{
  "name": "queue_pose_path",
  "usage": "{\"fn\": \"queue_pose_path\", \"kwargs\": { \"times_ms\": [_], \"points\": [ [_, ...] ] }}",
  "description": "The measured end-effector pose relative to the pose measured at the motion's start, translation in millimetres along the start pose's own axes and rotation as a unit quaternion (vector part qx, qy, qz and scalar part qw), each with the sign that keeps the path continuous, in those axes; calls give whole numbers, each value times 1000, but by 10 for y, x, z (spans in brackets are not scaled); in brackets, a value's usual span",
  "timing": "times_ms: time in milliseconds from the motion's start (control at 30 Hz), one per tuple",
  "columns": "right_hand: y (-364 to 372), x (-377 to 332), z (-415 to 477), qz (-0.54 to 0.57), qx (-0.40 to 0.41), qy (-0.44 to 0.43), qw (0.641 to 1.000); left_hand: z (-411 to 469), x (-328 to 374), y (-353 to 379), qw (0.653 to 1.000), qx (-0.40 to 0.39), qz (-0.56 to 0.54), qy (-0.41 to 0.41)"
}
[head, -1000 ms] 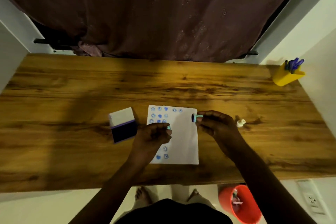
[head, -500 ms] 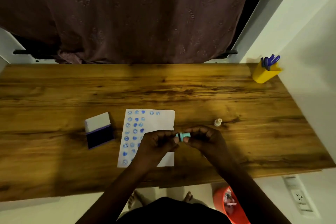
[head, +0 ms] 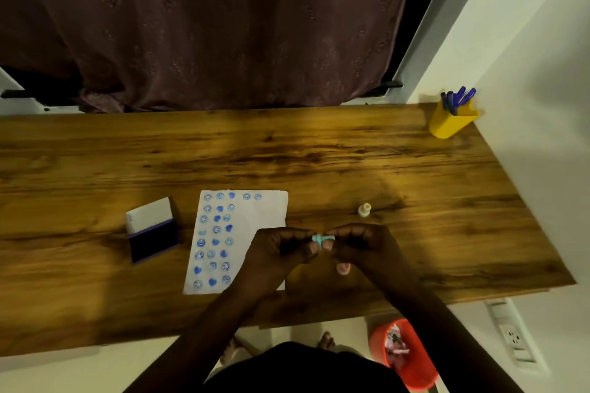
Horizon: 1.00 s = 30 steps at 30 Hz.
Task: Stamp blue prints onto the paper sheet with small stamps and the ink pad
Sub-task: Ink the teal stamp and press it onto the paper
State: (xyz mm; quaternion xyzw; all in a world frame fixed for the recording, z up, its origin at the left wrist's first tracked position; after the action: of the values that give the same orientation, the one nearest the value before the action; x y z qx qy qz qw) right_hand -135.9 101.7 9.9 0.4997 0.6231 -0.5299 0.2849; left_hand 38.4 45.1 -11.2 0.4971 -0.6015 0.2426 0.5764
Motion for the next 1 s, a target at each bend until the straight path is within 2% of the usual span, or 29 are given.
{"fn": "queue_pose_path", "kwargs": {
  "times_ms": [200,300,367,433,567,767,1000],
  "points": [
    [-131,125,-25,5,-24,-8,1000,59,-29,206,997,-24,69,7],
    [-289,182,-8,-54,0,-16,998,77,-55,335,991,-45,124,13],
    [-436,250,-1,-65,36,-7,997,126,-134,343,992,-34,124,1],
    [-564,307,-15,-116,71,-5,991,168,-201,294,994,-7,112,-10],
    [-652,312,-81,-286,104,-39,952,184,-256,203,994,24,109,-17],
    [-355,363,-19,-429,31,-54,901,155,-260,134,993,28,110,-28],
    [-122,423,137,-496,-37,-46,866,112,-304,137,994,31,99,-32]
  ]
}}
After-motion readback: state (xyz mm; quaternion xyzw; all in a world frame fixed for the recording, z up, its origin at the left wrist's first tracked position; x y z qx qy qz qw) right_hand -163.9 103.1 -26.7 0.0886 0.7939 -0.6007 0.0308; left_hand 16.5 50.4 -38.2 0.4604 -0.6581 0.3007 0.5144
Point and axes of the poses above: each hand's wrist, its own z-axis towards the middle knuckle, its own y-axis out of the palm, x = y × z, the point moved 10 cm from there along z, towards the middle knuckle, and after that the axes turned 15 degrees about -z, right-handed, at the moved point
